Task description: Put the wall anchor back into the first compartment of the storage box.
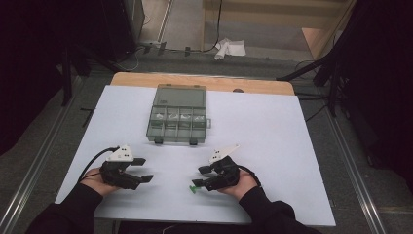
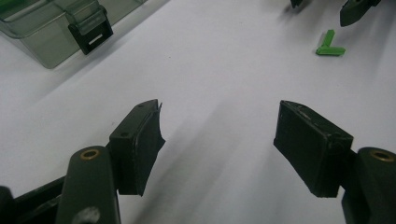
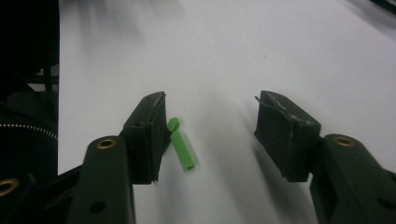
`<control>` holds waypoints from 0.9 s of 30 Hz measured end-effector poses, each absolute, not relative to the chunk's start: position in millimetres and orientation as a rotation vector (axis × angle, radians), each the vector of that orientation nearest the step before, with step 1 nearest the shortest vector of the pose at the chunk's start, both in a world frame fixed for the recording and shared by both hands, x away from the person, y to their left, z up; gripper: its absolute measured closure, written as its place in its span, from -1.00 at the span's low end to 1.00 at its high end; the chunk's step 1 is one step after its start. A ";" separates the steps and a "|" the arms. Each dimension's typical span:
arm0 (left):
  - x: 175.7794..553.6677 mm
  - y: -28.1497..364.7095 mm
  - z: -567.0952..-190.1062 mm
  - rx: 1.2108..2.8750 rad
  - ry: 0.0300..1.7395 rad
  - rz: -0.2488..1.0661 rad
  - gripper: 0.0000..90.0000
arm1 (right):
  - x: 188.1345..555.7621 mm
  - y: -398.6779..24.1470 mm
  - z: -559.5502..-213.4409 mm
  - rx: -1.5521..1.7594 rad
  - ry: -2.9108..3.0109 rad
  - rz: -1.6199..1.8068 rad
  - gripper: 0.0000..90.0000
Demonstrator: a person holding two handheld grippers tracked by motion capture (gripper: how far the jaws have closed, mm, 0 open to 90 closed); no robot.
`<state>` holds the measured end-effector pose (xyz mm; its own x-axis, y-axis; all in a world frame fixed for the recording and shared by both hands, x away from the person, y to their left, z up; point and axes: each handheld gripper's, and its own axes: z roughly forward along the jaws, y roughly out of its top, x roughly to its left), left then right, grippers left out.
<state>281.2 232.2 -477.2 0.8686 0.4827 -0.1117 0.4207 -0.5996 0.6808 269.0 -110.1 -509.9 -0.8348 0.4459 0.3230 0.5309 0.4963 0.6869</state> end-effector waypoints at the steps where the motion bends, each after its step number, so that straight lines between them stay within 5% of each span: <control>1: 281.2 232.2 -477.2 2.291 0.649 0.108 -0.32 | 268.6 -109.6 -510.4 -0.857 -2.631 -1.253 0.05; 20: 280.8 231.8 -476.7 2.294 0.644 0.115 -0.32 | 252.9 -96.3 -512.4 -0.709 -2.785 -1.175 0.86; 27: 280.8 231.6 -476.8 2.297 0.642 0.115 -0.32 | 260.3 -98.4 -513.5 -0.771 -2.693 -1.155 0.90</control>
